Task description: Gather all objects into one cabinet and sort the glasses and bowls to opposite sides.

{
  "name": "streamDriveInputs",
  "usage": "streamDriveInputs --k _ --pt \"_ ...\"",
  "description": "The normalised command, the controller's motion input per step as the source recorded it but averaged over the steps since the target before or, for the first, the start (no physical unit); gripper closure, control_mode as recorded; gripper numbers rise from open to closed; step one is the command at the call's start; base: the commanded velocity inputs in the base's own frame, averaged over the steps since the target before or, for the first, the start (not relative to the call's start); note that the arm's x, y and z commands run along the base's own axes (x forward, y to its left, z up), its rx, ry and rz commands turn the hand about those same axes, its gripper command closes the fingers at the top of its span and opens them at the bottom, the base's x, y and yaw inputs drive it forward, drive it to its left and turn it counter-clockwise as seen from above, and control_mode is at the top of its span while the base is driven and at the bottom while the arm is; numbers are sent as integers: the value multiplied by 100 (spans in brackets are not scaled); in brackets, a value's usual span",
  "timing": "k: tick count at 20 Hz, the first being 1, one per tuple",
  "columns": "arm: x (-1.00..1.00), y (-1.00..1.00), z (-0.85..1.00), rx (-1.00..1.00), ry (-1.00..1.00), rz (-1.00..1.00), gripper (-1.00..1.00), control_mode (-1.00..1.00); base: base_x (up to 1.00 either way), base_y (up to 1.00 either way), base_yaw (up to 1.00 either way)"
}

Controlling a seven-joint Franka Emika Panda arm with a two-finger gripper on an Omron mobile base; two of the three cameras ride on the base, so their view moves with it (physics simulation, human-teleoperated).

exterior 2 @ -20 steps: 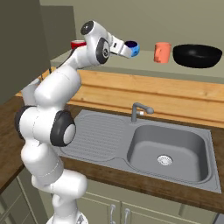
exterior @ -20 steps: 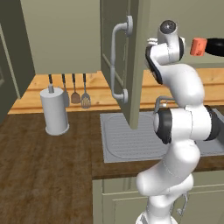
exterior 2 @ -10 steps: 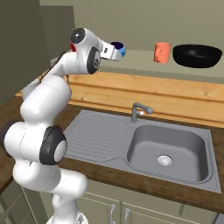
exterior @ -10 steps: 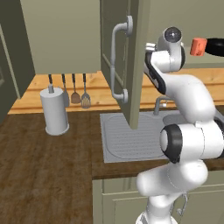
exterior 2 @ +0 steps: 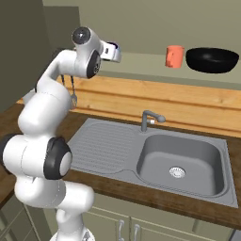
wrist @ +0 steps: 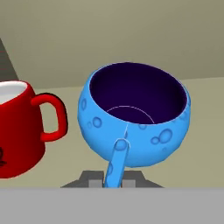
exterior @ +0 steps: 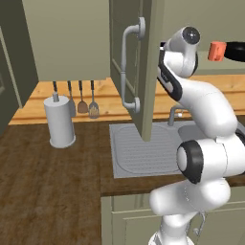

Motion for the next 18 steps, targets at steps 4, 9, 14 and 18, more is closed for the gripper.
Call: streamDriveInputs --k 4,9,14,18 --pt "-1 30 0 0 10 18 100 -100 0 0 0" --pt "0 1 0 0 7 12 100 -100 0 0 0" --pt "-2 0 -3 0 5 8 -100 -100 0 0 0" --pt "-4 -8 0 0 1 4 -100 -100 0 0 0"
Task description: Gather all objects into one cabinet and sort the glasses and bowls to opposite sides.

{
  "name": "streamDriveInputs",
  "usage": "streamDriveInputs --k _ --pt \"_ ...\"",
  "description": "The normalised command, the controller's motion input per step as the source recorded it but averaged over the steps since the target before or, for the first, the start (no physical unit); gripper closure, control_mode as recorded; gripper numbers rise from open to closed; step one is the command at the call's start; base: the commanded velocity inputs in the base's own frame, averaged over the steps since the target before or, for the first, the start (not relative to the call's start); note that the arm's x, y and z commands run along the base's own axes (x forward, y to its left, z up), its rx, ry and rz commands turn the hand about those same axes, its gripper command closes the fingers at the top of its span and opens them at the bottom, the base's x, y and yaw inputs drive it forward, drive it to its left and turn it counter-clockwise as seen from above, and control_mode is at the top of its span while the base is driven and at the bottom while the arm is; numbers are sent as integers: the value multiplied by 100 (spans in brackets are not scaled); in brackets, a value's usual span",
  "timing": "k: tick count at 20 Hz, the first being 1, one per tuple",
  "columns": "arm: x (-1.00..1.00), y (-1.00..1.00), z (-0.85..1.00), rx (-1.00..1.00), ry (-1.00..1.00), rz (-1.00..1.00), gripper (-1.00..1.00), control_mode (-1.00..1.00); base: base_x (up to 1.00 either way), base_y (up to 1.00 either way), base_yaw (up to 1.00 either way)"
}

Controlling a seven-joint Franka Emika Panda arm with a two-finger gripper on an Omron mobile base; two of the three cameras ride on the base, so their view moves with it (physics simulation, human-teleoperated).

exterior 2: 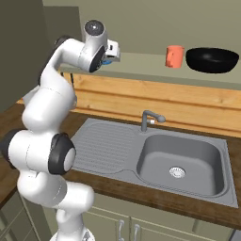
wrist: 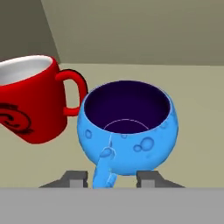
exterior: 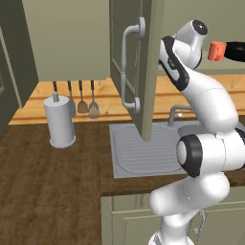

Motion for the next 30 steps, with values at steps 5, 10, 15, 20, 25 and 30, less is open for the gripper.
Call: streamDriveInputs --k 5,10,15,20,25,30 --pt "-41 -40 2 0 0 0 -100 -100 0 0 0" --pt "-70 -67 4 -1 -2 0 -100 -100 0 0 0" --pt "-28 -80 13 -2 -1 -4 -100 -100 0 0 0" --pt "0 -87 8 -2 2 -8 -100 -100 0 0 0" --pt "0 -69 6 0 6 -10 -100 -100 0 0 0" --pt "27 -39 8 -2 0 -12 -100 -100 0 0 0"
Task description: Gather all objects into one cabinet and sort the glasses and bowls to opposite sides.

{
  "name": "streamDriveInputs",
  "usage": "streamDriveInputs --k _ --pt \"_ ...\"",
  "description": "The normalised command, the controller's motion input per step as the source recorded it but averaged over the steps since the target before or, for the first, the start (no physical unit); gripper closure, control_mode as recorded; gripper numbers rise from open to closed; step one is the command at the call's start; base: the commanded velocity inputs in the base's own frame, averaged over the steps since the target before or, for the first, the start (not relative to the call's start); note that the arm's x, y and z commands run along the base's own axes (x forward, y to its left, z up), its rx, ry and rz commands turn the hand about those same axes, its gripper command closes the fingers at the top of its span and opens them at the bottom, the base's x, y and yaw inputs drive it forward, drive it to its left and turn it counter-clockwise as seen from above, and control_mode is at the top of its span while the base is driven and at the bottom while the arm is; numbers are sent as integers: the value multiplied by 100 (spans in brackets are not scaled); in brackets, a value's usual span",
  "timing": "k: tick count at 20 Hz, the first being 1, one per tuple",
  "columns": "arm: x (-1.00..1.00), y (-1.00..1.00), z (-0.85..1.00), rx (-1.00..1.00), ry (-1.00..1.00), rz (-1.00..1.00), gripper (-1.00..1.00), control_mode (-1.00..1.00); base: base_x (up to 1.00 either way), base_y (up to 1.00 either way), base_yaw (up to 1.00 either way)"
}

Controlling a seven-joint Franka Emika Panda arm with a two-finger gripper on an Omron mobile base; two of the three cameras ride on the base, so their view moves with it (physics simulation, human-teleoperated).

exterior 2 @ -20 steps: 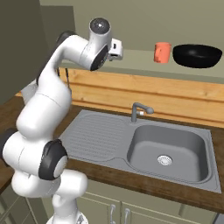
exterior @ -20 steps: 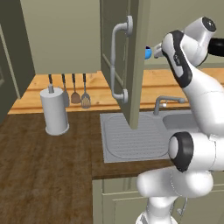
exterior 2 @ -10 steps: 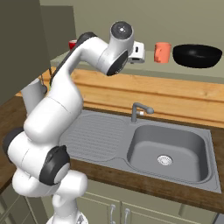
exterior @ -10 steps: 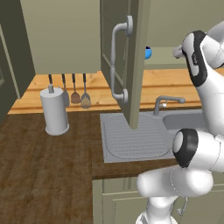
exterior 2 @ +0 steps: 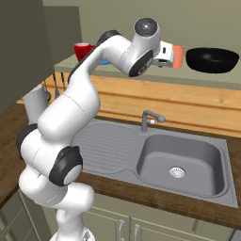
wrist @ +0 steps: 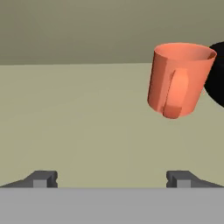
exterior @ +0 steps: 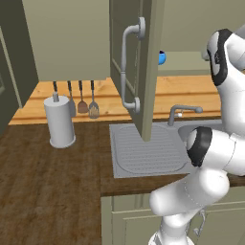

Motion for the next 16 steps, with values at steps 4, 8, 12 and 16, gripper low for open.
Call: streamDriveInputs --k 4,8,12,16 --pt "6 -27 2 -3 0 -19 -100 -100 0 0 0" --pt "17 -21 0 -2 0 -23 -100 -100 0 0 0" --pt "28 -14 0 0 0 -19 -100 -100 0 0 0" --pt "25 -2 -1 0 0 -16 -100 -100 0 0 0"
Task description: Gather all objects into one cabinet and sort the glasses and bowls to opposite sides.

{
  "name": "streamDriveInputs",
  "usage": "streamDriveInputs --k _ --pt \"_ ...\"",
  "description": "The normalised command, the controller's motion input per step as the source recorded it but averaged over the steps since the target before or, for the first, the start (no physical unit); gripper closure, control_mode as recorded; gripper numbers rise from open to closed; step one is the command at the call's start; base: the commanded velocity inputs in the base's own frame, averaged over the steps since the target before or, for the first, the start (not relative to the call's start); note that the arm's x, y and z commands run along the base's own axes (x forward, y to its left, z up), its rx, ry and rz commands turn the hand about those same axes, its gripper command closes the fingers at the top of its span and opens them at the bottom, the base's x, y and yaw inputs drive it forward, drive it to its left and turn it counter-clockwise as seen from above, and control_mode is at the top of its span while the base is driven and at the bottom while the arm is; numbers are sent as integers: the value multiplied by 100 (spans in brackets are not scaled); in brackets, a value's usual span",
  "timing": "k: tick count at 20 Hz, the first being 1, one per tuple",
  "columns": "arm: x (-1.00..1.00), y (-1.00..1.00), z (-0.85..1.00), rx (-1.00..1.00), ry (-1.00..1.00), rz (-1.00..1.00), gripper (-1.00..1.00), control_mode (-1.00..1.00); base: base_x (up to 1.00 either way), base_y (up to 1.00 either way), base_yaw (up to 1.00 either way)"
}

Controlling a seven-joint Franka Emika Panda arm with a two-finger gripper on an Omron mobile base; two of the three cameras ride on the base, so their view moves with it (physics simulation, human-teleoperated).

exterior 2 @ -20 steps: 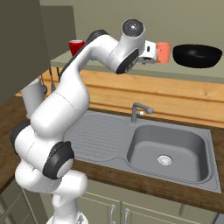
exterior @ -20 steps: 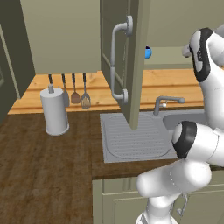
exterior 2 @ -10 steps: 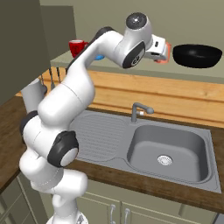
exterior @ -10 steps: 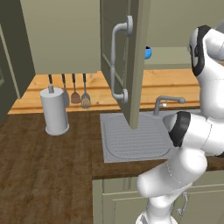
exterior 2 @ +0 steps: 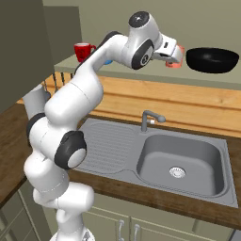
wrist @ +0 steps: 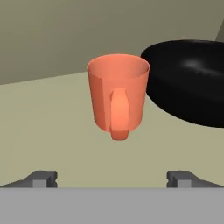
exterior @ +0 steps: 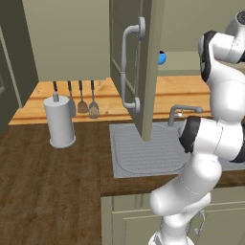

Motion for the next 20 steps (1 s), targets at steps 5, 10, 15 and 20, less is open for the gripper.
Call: streamDriveInputs --k 5,10,15,20 --pt "19 -17 0 0 0 -13 -100 -100 0 0 0" --pt "5 -19 -3 0 0 -8 -100 -100 0 0 0" --pt "19 -13 -2 0 0 -2 -100 -100 0 0 0" --pt "30 0 0 0 0 0 -100 -100 0 0 0"
